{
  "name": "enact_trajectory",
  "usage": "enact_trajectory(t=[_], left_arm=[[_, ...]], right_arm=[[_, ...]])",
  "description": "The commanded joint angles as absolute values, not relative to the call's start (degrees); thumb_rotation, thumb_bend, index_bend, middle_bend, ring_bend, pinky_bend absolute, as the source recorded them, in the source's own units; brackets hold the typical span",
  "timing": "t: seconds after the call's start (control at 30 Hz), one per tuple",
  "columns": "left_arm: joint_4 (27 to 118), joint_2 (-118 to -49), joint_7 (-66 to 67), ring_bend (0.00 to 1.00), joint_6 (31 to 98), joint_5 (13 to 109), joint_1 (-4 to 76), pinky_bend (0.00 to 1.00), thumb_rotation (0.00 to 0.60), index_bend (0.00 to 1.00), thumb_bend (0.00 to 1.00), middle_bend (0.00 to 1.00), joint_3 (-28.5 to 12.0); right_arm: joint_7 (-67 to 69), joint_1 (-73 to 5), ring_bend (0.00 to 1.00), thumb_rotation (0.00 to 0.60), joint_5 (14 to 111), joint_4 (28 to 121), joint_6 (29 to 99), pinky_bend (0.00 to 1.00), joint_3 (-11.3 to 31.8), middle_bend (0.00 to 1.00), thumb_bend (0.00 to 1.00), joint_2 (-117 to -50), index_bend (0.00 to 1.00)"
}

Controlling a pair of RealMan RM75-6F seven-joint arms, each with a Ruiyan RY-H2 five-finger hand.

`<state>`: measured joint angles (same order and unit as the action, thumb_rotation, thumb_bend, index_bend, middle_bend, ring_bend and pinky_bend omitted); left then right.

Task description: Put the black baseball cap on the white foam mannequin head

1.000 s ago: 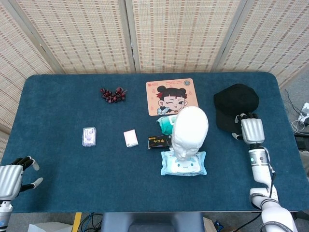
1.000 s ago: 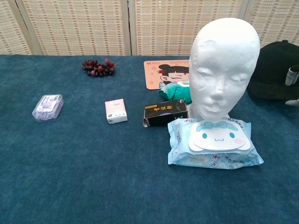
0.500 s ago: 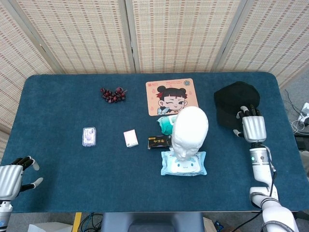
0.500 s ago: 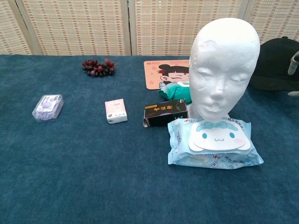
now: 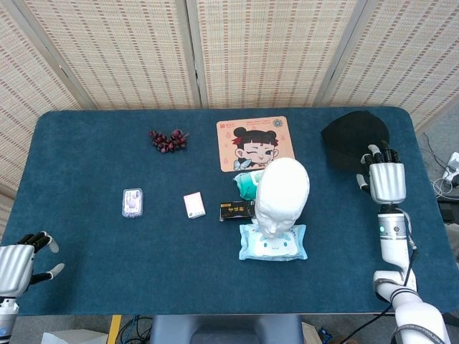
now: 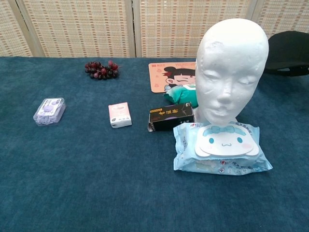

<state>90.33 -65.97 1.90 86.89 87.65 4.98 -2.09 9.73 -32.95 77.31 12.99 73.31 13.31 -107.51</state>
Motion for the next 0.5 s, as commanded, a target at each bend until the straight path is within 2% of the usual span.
enact_trajectory(t=[0.03,0.37,0.5], left_arm=[[90.37,-65.96,2.01,0.43,86.8,87.56,5.01,0.67,0.6,0.56,0.02,0.47,-2.12],[90.39,-65.95,1.96,0.43,86.67,87.52,5.03,0.67,0.6,0.56,0.02,0.47,-2.08],[90.4,-65.89,1.87,0.43,86.56,87.46,5.05,0.67,0.6,0.56,0.02,0.47,-2.06]], right_arm=[[9.5,-33.12,0.13,0.6,76.96,13.29,73.03,0.24,13.65,0.26,0.34,-107.24,0.45],[9.87,-33.21,0.13,0.6,76.37,14.0,72.77,0.24,14.19,0.26,0.41,-106.79,0.45],[9.97,-33.26,0.13,0.6,76.23,13.98,73.11,0.24,14.36,0.26,0.42,-106.86,0.49]])
